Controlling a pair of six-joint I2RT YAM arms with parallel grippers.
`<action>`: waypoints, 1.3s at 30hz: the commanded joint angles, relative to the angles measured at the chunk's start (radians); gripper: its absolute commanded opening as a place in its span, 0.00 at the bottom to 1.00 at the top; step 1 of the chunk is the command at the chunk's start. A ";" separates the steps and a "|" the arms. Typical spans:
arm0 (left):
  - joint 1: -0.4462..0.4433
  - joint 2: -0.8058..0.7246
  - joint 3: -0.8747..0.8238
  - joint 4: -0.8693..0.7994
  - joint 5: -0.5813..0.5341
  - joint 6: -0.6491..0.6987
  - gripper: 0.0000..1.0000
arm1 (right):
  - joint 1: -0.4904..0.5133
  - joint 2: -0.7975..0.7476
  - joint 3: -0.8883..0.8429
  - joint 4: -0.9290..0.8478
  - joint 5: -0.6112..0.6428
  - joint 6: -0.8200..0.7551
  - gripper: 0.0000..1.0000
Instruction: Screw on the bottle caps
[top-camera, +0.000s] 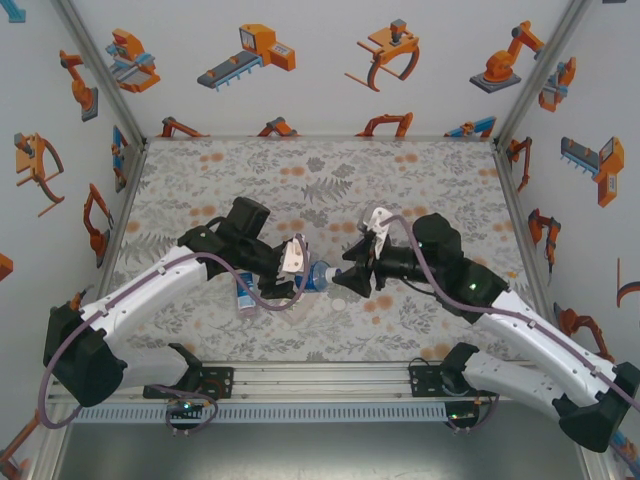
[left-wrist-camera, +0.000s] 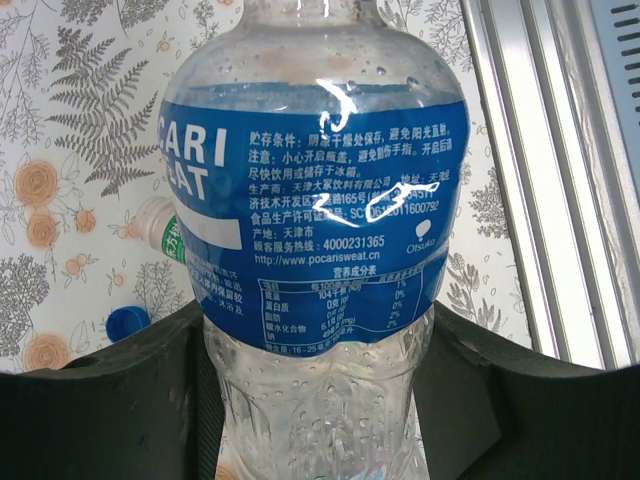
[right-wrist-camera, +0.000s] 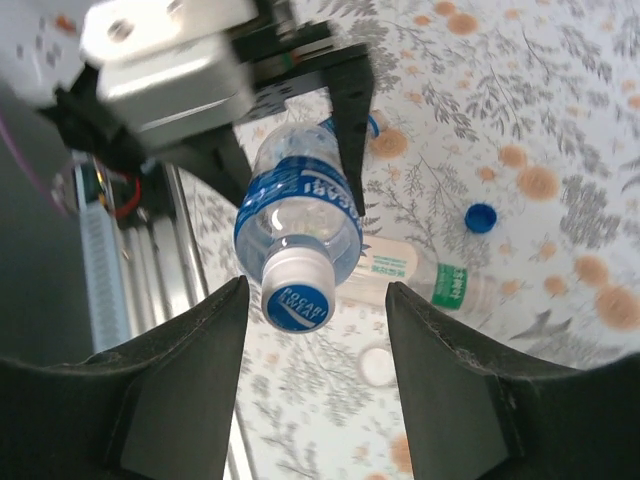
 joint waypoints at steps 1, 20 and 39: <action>-0.003 -0.018 0.001 -0.010 0.049 0.030 0.00 | -0.002 0.000 0.029 -0.051 -0.156 -0.313 0.54; -0.003 -0.010 0.004 -0.019 0.050 0.033 0.00 | -0.003 0.028 -0.032 0.036 -0.139 -0.339 0.43; -0.002 -0.004 0.011 -0.021 0.045 0.030 0.00 | -0.002 0.028 -0.086 0.125 0.274 0.528 0.00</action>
